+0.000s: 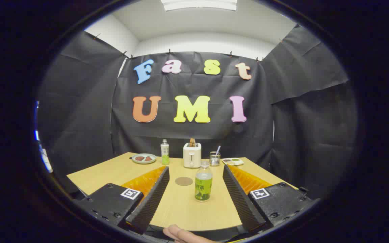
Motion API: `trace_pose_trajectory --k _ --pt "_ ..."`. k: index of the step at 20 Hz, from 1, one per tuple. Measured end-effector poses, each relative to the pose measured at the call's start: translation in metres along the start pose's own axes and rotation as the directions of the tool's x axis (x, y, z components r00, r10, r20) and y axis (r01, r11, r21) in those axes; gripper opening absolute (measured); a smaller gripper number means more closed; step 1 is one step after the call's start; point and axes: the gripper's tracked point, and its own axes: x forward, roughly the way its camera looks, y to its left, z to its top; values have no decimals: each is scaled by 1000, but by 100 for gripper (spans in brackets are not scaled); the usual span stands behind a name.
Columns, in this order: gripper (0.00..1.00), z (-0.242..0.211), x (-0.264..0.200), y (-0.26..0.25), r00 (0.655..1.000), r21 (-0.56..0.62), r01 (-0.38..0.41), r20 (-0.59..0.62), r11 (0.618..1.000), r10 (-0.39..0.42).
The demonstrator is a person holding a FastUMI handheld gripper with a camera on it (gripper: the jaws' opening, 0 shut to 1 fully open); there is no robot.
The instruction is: Take the bottle from table, then pour the juice into the cup, finally place the bottle on the coaster
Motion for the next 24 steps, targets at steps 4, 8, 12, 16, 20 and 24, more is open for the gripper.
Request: trace_pose_trajectory --k 4,8,12,16,20,24 --pt "100 3 -8 -14 1000 -6 9 8 1000 -9" --pt "100 2 -10 -27 1000 6 25 14 1000 -25" --pt "100 -8 -5 -32 1000 -3 29 13 1000 -29" --pt "100 -19 5 -38 1000 -13 16 -16 1000 -17" --pt "100 -30 18 -48 999 10 20 -49 1000 -19" --pt "100 -49 37 -50 997 9 0 -83 1000 0"
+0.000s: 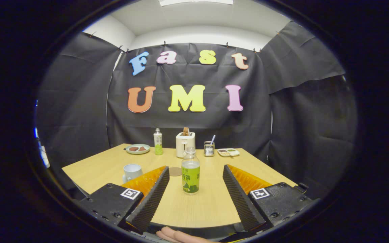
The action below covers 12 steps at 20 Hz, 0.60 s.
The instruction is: Take the bottle from table, then pour the juice into the cup, finally place the bottle on the coaster
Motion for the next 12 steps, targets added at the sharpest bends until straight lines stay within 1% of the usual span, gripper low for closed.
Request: trace_pose_trajectory --k 4,6,9,11,12 --pt "100 -26 32 3 998 10 -33 -55 999 33" --pt "100 -34 49 2 997 15 -40 -64 999 41" --pt "100 -41 76 1 998 -4 -38 -58 999 37" --pt "100 -40 94 1 999 -12 -36 -28 999 36" --pt "100 -40 103 -1 1000 -9 -23 -13 1000 23"
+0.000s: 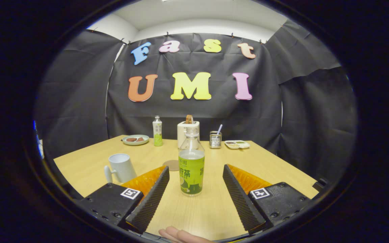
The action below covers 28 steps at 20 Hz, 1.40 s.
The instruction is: Take the bottle from table, then pour the juice into the cup, finally place the bottle on the coaster
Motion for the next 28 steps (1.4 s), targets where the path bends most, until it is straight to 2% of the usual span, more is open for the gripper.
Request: trace_pose_trajectory --k 3,9,14,18,23,28 --pt "100 -3 26 6 1000 26 -8 15 1000 8" --pt "100 -9 70 16 1000 -6 -30 10 1000 30" --pt "100 -16 98 11 1000 0 3 0 1000 -3" --pt "100 -21 110 19 1000 -14 -21 -16 1000 20" --pt "81 -22 107 19 1000 -52 -5 -21 999 4" --pt "81 -2 88 10 999 -134 44 32 990 -40"
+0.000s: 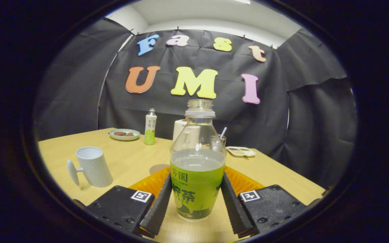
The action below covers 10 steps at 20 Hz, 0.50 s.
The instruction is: Take the bottle from table, then pour the juice into the cup, finally place the bottle on the coaster
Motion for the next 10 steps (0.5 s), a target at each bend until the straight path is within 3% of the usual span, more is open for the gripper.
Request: trace_pose_trajectory --k 10 --pt "80 52 -65 -36 996 -60 80 37 995 -77"
